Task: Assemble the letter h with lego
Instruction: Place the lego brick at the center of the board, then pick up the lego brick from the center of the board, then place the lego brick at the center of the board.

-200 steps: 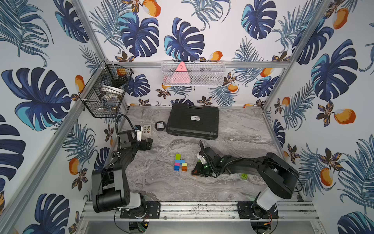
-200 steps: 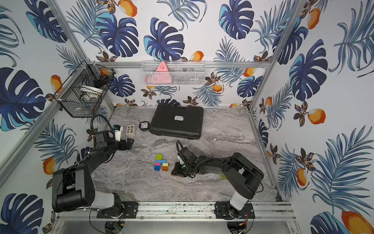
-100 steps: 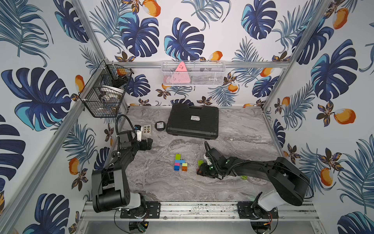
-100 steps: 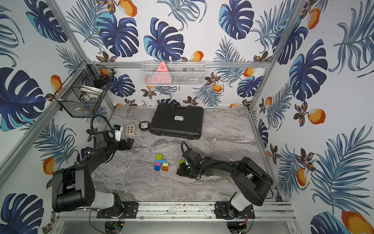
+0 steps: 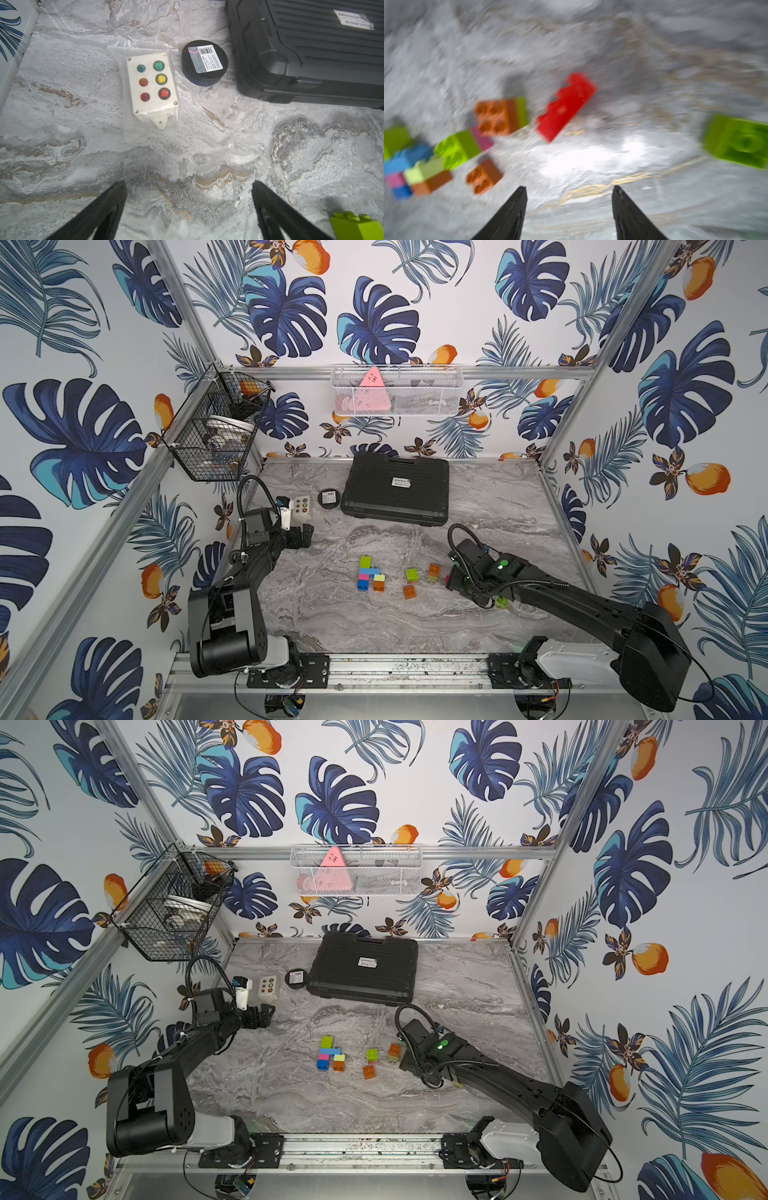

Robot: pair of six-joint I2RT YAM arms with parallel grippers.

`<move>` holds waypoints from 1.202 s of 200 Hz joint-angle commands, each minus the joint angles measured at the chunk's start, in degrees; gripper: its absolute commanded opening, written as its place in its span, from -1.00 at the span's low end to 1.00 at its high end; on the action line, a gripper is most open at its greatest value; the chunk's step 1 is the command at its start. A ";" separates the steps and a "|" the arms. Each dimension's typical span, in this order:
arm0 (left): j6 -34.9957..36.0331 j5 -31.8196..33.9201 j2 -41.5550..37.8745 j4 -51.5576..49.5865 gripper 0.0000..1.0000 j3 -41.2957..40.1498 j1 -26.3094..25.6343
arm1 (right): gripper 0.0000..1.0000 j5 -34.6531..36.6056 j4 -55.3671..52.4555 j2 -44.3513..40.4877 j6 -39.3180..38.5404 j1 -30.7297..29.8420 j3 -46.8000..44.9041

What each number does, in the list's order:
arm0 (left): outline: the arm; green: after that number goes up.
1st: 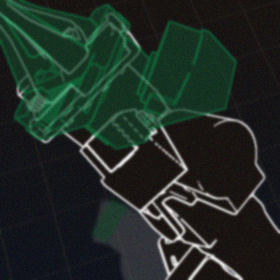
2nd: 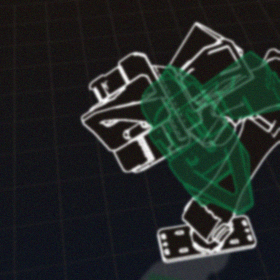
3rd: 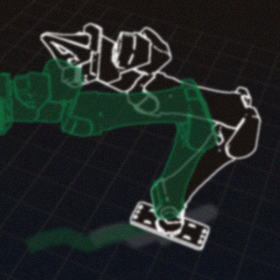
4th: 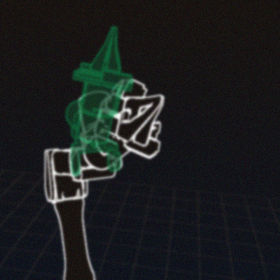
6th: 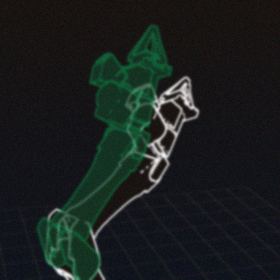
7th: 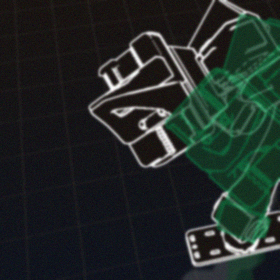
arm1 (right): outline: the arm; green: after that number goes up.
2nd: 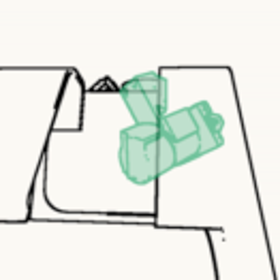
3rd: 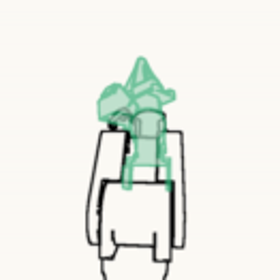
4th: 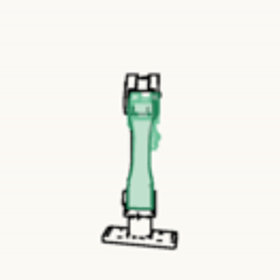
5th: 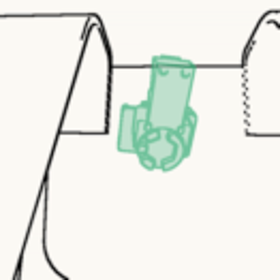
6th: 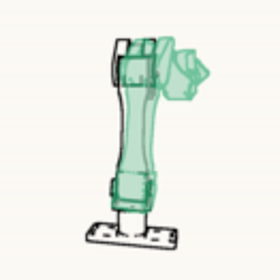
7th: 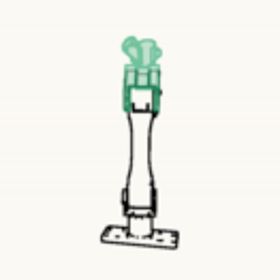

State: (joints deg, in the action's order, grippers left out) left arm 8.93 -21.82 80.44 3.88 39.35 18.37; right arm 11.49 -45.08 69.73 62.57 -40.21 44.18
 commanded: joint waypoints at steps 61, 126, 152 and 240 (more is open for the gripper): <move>0.74 -0.59 -0.67 1.83 0.98 -0.33 0.07 | 0.51 0.83 -5.04 -3.96 -7.99 20.59 -5.40; 0.83 -0.76 -0.25 1.48 0.98 0.09 0.04 | 0.03 -3.49 2.23 1.41 -9.49 21.67 -9.20; 2.18 -3.26 -0.60 1.01 0.98 -0.11 0.06 | -0.15 -5.43 3.64 2.09 -9.87 21.67 -9.94; 4.70 -5.47 -1.32 -1.77 0.98 0.05 0.03 | -0.26 -11.31 3.91 4.68 -15.21 0.33 -0.28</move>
State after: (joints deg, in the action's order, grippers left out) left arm 12.56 -27.53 79.50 2.52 39.29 18.37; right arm -0.30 -41.60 71.40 48.10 -31.27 40.34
